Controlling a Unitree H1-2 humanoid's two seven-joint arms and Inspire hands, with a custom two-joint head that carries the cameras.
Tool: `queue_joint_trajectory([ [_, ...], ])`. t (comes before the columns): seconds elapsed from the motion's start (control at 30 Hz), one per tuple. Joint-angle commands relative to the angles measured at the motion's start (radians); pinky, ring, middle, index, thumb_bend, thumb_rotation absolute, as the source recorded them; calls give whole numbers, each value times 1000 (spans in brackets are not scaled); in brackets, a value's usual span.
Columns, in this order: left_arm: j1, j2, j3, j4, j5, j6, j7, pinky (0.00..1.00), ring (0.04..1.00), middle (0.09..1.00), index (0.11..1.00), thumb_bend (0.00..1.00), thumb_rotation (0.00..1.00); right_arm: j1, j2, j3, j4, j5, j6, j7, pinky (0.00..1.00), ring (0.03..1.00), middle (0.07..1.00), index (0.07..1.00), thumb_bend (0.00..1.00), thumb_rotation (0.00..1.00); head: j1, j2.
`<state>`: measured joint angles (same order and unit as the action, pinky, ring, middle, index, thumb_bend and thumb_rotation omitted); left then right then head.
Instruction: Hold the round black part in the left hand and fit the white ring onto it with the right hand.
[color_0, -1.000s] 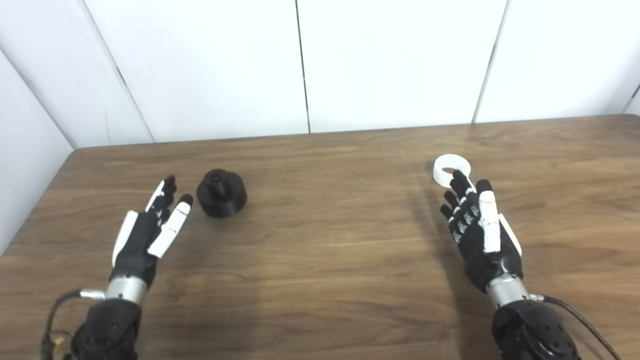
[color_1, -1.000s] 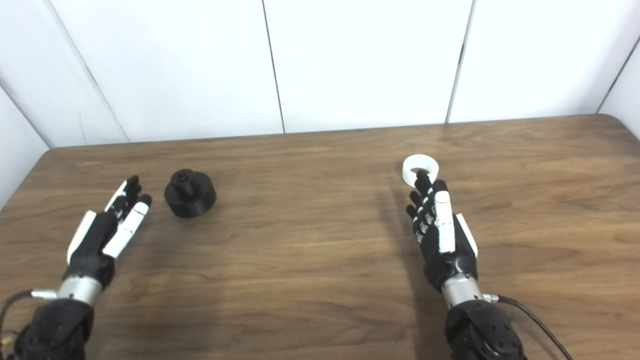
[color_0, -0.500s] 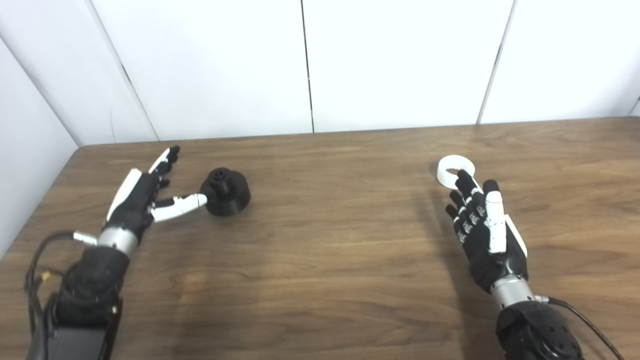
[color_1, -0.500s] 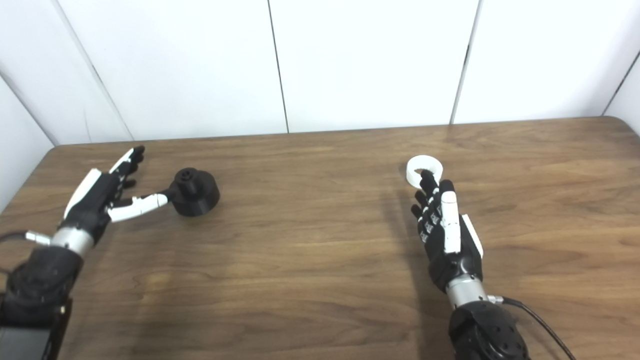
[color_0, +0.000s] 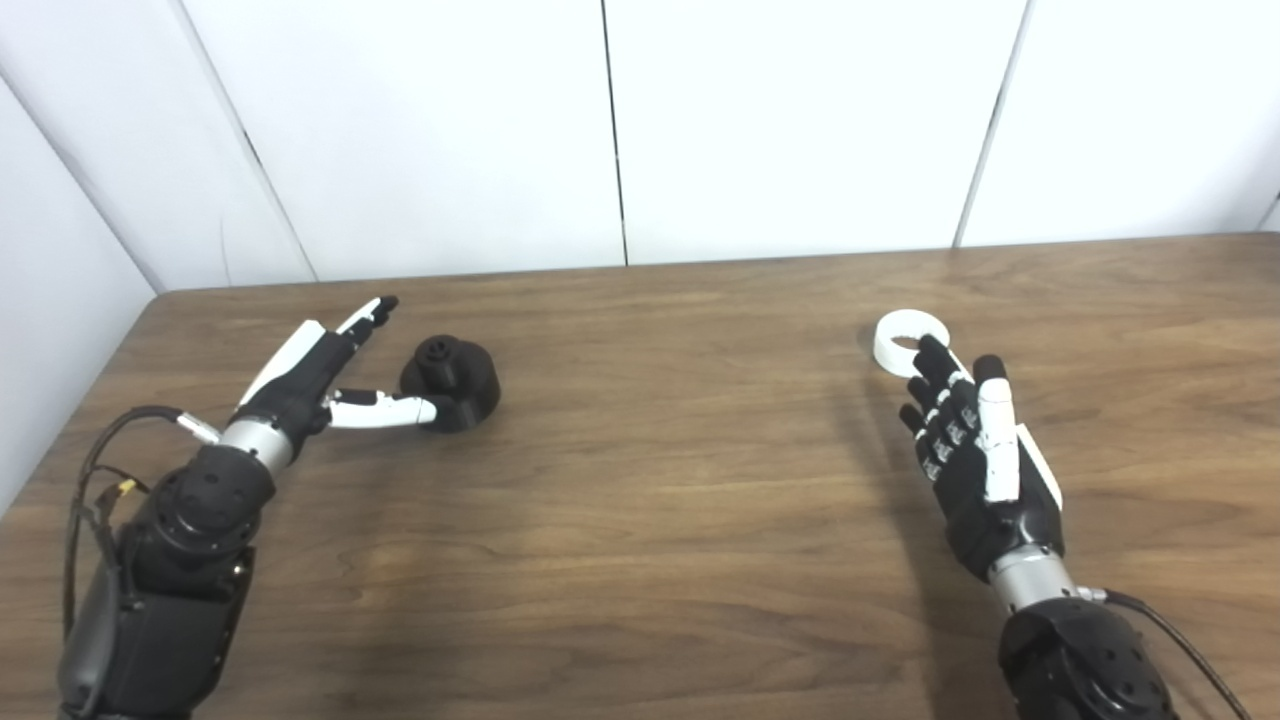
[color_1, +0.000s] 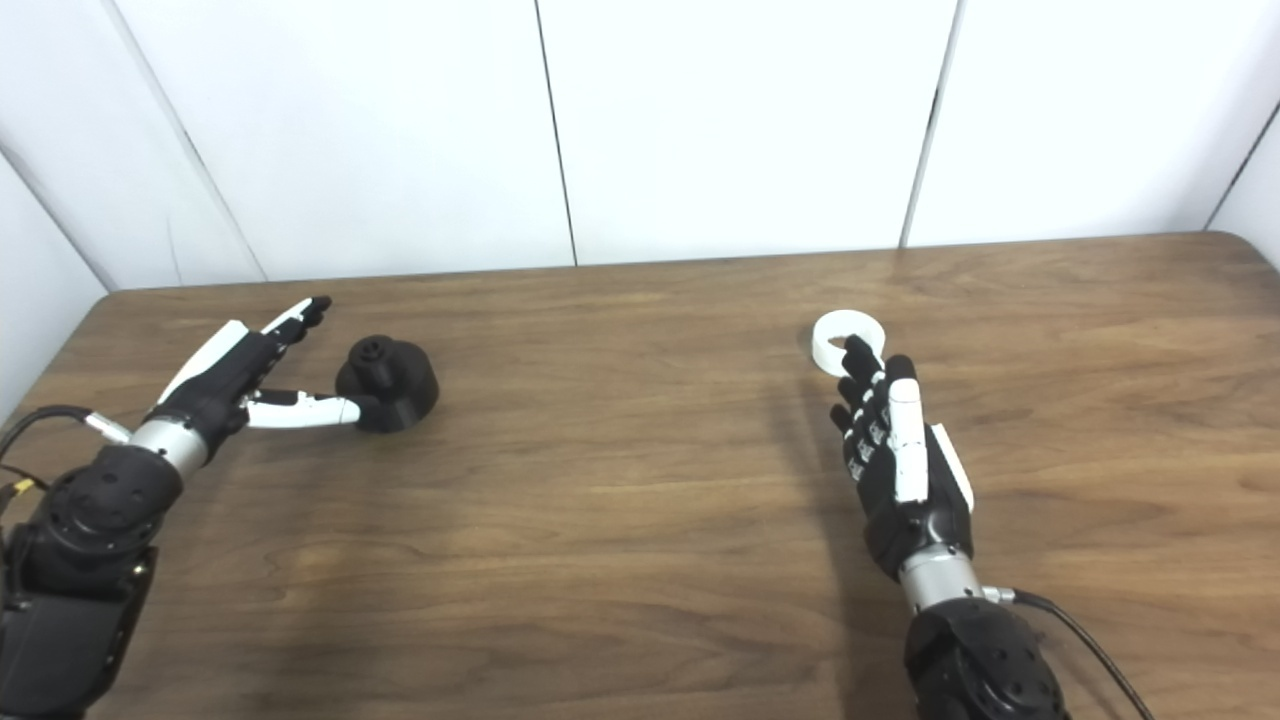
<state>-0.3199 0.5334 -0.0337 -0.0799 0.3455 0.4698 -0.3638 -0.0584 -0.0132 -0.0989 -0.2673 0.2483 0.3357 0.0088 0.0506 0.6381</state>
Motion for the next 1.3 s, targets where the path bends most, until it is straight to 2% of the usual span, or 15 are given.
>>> queue_joint_trajectory([
  [0.0,-49,46,-7,-4,31,-35,20,1000,1000,1000,993,1000,297,-34,-1,0,-15,-1,-40,7,1000,1000,982,941,551,1000,2,-1],
  [0.13,-54,67,-40,17,62,-64,29,1000,1000,1000,994,1000,309,-36,0,1,-14,-6,-40,3,1000,1000,981,937,562,1000,0,1],
  [0.43,-64,87,-85,25,124,-82,24,1000,1000,1000,964,1000,278,-35,-7,4,-12,-13,-42,5,1000,1000,982,938,570,1000,1,0],
  [0.57,-72,96,-111,34,172,-89,31,1000,1000,1000,959,1000,302,-33,-8,5,-13,-17,-41,6,1000,1000,976,937,573,1000,0,1],
  [1.03,-93,91,-131,92,254,-152,68,1000,1000,1000,945,1000,282,-29,1,4,-10,-14,-44,3,999,1000,969,931,571,1000,-3,-4],
  [1.27,-109,94,-137,113,263,-157,56,1000,1000,1000,947,1000,281,-28,-2,7,-8,-33,-53,1,926,993,963,926,554,1000,-6,-5],
])
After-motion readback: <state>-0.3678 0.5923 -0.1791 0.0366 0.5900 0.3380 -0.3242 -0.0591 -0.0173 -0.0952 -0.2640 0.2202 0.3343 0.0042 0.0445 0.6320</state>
